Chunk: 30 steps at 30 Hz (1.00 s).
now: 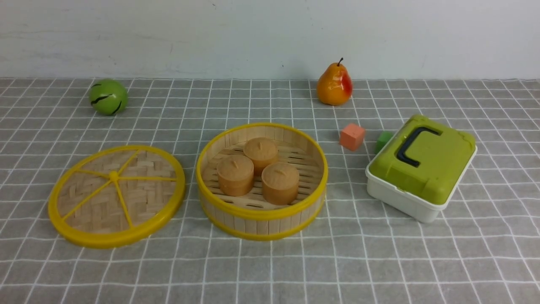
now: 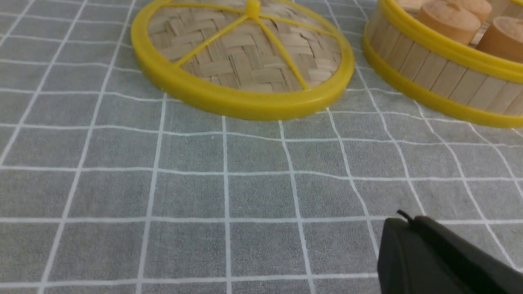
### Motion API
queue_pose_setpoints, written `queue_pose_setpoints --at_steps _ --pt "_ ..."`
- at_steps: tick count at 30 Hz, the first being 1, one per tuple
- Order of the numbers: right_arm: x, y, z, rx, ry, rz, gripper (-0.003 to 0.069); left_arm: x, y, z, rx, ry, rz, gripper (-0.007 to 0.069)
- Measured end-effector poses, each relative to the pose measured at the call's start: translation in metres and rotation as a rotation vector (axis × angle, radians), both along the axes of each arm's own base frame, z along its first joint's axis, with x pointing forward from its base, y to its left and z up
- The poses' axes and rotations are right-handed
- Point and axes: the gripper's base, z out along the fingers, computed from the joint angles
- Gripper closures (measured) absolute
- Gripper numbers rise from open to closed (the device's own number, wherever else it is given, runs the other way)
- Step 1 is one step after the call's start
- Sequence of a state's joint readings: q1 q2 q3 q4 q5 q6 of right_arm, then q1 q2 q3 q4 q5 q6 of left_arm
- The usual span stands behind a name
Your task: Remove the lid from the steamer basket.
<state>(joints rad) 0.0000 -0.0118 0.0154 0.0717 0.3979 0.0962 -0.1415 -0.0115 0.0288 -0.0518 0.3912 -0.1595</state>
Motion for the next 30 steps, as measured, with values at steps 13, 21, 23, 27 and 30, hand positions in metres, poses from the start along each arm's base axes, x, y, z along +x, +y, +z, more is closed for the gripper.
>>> queue_pose_setpoints --at_steps 13,21,23,27,30 --pt "0.0000 0.0000 0.0000 0.000 0.000 0.000 0.0418 -0.0002 -0.0001 -0.0004 0.060 -0.005 -0.024 0.0637" --pt "0.0000 0.0000 0.0000 0.000 0.000 0.000 0.0418 -0.0002 -0.0001 -0.0004 0.062 -0.005 -0.025 0.0637" --pt "0.0000 0.0000 0.0000 0.000 0.000 0.000 0.0418 -0.0002 -0.0001 -0.0005 0.062 -0.005 -0.025 0.0637" --pt "0.0000 0.0000 0.0000 0.000 0.000 0.000 0.0418 -0.0002 -0.0001 -0.0005 0.062 -0.005 -0.025 0.0637" --pt "0.0000 0.0000 0.0000 0.000 0.000 0.000 0.0418 -0.0002 -0.0001 -0.0005 0.063 -0.005 -0.025 0.0637"
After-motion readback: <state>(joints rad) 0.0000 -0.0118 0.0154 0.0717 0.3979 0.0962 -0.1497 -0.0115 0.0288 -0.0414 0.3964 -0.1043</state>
